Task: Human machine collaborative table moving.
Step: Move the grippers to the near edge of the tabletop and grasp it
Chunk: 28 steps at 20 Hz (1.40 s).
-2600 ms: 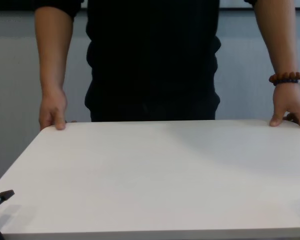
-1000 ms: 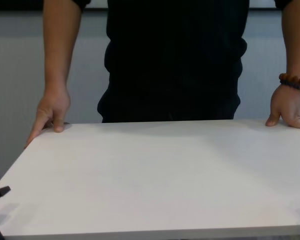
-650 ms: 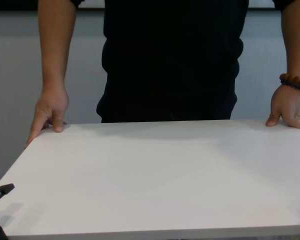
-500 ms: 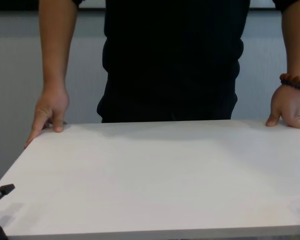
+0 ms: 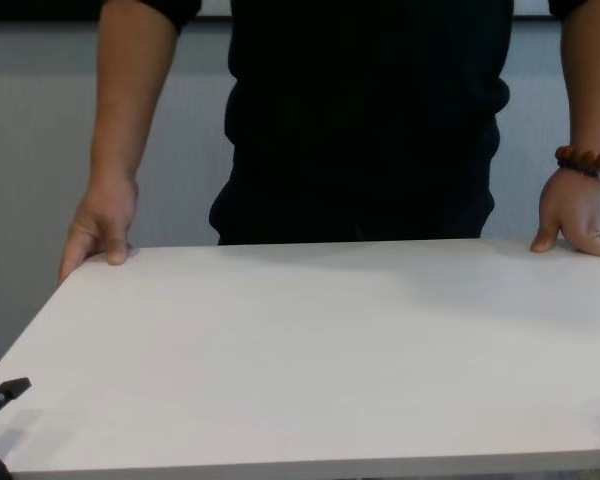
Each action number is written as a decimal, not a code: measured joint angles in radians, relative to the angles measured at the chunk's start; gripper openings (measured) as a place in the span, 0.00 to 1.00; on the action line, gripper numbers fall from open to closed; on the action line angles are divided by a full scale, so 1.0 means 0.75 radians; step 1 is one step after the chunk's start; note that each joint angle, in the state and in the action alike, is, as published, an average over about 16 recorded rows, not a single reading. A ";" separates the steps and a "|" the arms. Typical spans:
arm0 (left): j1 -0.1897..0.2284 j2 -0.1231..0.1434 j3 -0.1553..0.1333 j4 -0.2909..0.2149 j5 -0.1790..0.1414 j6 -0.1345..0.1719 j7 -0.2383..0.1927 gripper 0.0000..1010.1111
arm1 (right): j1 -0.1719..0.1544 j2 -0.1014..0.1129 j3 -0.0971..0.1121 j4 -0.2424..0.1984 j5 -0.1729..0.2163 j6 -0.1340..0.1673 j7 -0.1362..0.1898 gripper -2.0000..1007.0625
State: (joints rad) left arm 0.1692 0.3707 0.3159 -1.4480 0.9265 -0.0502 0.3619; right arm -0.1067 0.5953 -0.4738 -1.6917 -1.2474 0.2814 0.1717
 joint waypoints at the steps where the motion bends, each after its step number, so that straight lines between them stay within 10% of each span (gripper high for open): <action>1: -0.001 -0.001 0.000 0.001 0.000 0.001 0.000 0.99 | 0.000 0.000 0.001 0.000 0.001 -0.001 -0.002 0.99; 28: -0.009 -0.013 -0.005 0.012 -0.009 0.010 0.008 0.99 | -0.006 -0.002 0.010 0.002 0.026 -0.017 -0.018 0.99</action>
State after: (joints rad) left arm 0.1626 0.3609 0.3121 -1.4388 0.9195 -0.0427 0.3680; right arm -0.1110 0.5939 -0.4664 -1.6903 -1.2282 0.2689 0.1584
